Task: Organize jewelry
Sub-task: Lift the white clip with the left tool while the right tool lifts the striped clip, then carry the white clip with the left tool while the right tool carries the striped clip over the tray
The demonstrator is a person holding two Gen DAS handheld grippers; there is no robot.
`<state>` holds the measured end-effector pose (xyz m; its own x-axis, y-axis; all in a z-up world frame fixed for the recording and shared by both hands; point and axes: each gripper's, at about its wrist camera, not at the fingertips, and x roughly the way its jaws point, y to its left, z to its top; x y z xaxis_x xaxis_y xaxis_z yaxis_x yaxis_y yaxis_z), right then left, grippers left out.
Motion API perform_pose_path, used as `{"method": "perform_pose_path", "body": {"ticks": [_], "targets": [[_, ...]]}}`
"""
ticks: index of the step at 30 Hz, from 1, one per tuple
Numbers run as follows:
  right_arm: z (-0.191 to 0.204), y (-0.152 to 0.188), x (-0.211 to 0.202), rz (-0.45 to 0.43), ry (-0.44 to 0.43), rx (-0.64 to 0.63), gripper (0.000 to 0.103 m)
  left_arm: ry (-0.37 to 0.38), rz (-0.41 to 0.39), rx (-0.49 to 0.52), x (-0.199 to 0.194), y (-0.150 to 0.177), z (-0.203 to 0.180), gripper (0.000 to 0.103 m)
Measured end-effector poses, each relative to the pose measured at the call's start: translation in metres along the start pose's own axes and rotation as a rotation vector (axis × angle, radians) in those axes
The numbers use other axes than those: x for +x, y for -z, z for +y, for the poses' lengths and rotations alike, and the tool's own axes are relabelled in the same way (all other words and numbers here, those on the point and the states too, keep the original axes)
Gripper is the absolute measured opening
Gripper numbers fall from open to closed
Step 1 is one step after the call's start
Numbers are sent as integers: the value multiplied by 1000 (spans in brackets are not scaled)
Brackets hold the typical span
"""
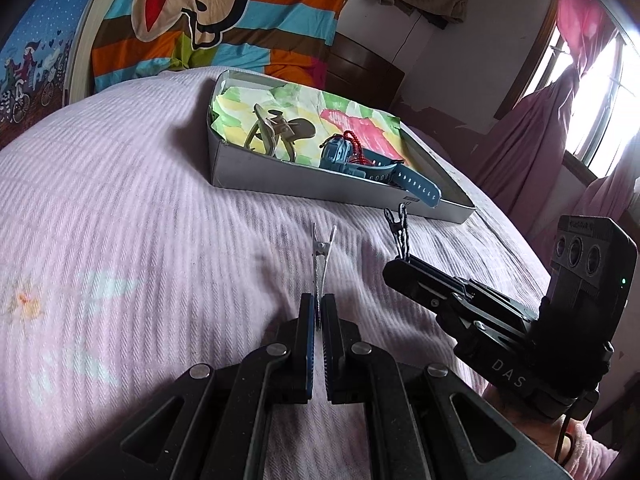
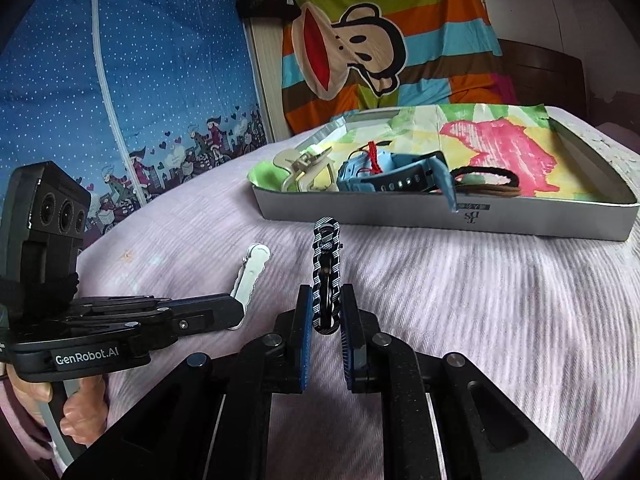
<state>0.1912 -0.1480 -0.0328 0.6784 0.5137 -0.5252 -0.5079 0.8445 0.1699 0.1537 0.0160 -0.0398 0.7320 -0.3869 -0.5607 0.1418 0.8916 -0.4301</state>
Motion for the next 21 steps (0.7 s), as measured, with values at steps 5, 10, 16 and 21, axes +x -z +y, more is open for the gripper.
{"method": "perform_pose_path", "body": {"ticks": [5,10,16,21], "targets": [[-7,-2,-15,-67,-3,28,12,11,-10,56,0,-19,-19,4],[-26,-12,-30,-120,-4,101,12,33,-67,80,-5,-56,-39,4],[-58,-48,-44,-135,97,91,12,19,-95,130,14,-110,-67,4],[-99,-81,-34,-67,165,143,12,-3,-28,113,56,-136,-78,4]]}}
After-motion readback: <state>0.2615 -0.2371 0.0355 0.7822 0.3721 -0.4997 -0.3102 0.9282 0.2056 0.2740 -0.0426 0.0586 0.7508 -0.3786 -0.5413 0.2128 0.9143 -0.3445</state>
